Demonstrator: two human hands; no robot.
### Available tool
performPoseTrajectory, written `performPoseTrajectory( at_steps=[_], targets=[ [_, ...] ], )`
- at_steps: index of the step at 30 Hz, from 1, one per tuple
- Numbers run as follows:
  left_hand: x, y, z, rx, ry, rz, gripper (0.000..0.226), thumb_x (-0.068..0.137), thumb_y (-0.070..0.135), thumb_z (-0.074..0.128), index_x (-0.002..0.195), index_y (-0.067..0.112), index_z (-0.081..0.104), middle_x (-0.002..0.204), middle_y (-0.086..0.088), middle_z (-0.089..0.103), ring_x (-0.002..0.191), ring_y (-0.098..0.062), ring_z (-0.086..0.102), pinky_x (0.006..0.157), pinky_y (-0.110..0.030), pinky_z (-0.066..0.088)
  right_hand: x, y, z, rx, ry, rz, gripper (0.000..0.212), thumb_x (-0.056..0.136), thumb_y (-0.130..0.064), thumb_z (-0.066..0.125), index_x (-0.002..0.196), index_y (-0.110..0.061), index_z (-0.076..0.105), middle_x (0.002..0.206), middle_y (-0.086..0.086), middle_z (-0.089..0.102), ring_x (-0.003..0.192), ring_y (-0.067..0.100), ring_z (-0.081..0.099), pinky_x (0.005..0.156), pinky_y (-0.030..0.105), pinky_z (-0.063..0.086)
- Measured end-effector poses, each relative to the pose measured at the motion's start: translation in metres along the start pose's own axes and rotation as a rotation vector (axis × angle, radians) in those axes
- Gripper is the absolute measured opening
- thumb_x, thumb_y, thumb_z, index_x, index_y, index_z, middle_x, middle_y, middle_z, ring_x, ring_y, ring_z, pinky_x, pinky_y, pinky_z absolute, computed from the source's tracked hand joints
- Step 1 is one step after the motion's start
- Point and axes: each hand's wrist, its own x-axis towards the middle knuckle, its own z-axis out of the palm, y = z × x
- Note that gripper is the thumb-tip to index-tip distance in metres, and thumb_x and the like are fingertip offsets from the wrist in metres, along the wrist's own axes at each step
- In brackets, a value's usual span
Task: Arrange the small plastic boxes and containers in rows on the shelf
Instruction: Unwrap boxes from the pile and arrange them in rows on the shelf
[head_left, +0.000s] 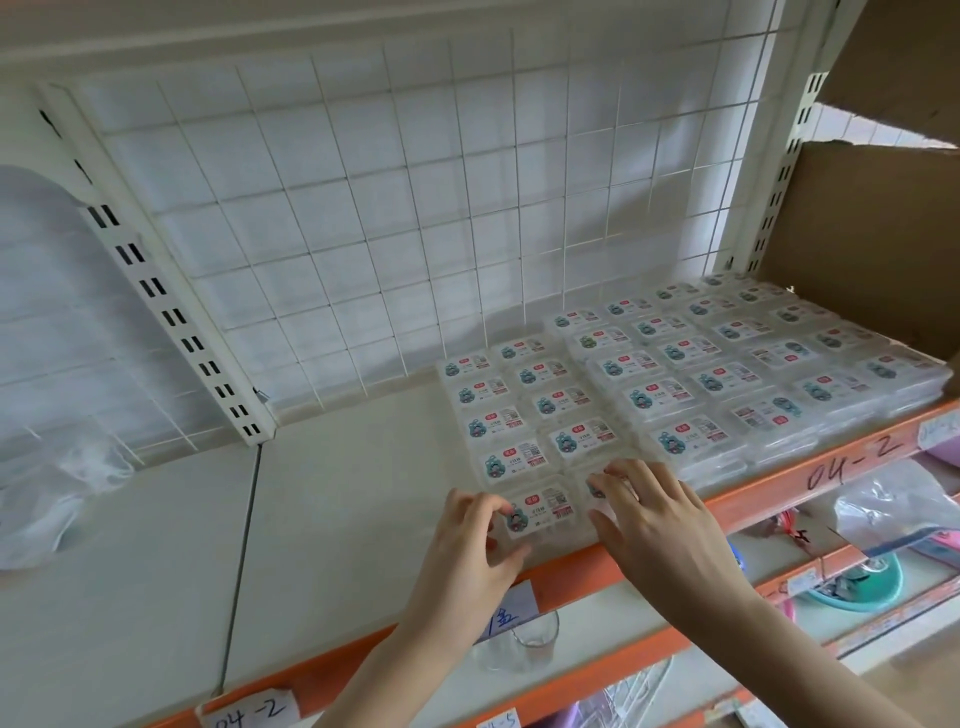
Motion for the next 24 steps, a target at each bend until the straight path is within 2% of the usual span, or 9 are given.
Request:
performPoseTrajectory(
  at_steps=[7,9,11,13,15,17,19,22,24],
  targets=[
    [0.001,-0.004,0.002,-0.021,-0.018,-0.027,0.031,0.08,0.025,0.073,0.105,0.021,0.056,0.104,0.01,0.043,0.088,-0.002,0.053,0.079,-0.012,0.045,0.002,-0.002,-0.002,0.037,0.0,0.04,0.018,0.077,-0.015,0.072,0.095,-0.013,0.068,0.096,0.003,0.062,0.088,0.027,0.06,0.068,0.037,0.055],
    [0.0,-0.006,0.0,-0.039,-0.009,-0.026,0.031,0.08,0.029,0.072,0.106,0.021,0.056,0.105,0.011,0.045,0.092,-0.001,0.052,0.081,-0.013,0.044,0.003,-0.004,-0.002,0.025,0.016,0.034,0.011,0.082,-0.017,0.064,0.092,-0.014,0.067,0.094,0.003,0.062,0.087,0.027,0.06,0.067,0.036,0.053],
    [-0.002,-0.007,-0.005,-0.035,0.016,-0.007,0.031,0.083,0.042,0.063,0.105,0.022,0.056,0.105,0.015,0.047,0.094,0.001,0.051,0.082,-0.014,0.044,0.008,-0.009,-0.004,0.044,0.006,0.022,0.022,0.086,-0.025,0.047,0.091,-0.017,0.067,0.094,0.001,0.062,0.087,0.026,0.06,0.068,0.035,0.051],
    [-0.006,-0.01,-0.012,-0.015,0.05,0.018,0.035,0.084,0.051,0.047,0.102,0.023,0.057,0.102,0.018,0.051,0.096,0.003,0.052,0.082,-0.016,0.044,0.014,-0.017,-0.006,0.093,-0.002,-0.01,0.028,0.086,-0.028,0.04,0.089,-0.019,0.067,0.091,-0.003,0.063,0.084,0.023,0.061,0.066,0.034,0.051],
    [-0.012,-0.017,-0.022,0.009,0.084,0.01,0.029,0.086,0.045,0.044,0.097,0.023,0.059,0.097,0.017,0.056,0.094,0.003,0.054,0.081,-0.02,0.046,0.022,-0.033,-0.007,0.14,-0.025,-0.054,0.023,0.085,-0.027,0.043,0.085,-0.021,0.066,0.087,-0.005,0.063,0.078,0.019,0.062,0.061,0.031,0.05],
    [-0.019,-0.027,-0.034,0.029,0.118,-0.019,0.018,0.087,0.033,0.048,0.094,0.022,0.061,0.094,0.017,0.06,0.09,0.002,0.057,0.08,-0.023,0.048,0.031,-0.052,-0.004,0.18,-0.049,-0.101,0.015,0.083,-0.025,0.05,0.082,-0.022,0.065,0.084,-0.007,0.062,0.074,0.017,0.062,0.057,0.027,0.047],
    [-0.027,-0.039,-0.05,0.039,0.149,-0.055,0.01,0.089,0.024,0.053,0.093,0.023,0.062,0.093,0.017,0.062,0.087,0.0,0.058,0.078,-0.025,0.049,0.043,-0.076,0.0,0.212,-0.077,-0.145,0.016,0.084,-0.026,0.048,0.082,-0.024,0.064,0.082,-0.008,0.061,0.071,0.016,0.061,0.053,0.025,0.043],
    [-0.044,-0.058,-0.078,0.074,0.2,-0.114,0.01,0.09,0.016,0.056,0.093,0.024,0.062,0.094,0.018,0.063,0.087,0.0,0.058,0.078,-0.023,0.048,0.06,-0.116,0.008,0.269,-0.113,-0.225,0.023,0.085,-0.029,0.042,0.082,-0.024,0.064,0.081,-0.007,0.061,0.069,0.017,0.061,0.053,0.027,0.045],
    [-0.057,-0.071,-0.099,0.099,0.228,-0.152,0.01,0.091,0.017,0.056,0.093,0.025,0.062,0.093,0.018,0.063,0.087,0.001,0.058,0.079,-0.021,0.048,0.071,-0.145,0.014,0.312,-0.148,-0.275,0.017,0.084,-0.027,0.047,0.083,-0.025,0.064,0.082,-0.008,0.062,0.07,0.018,0.062,0.053,0.03,0.048]
  ],
)
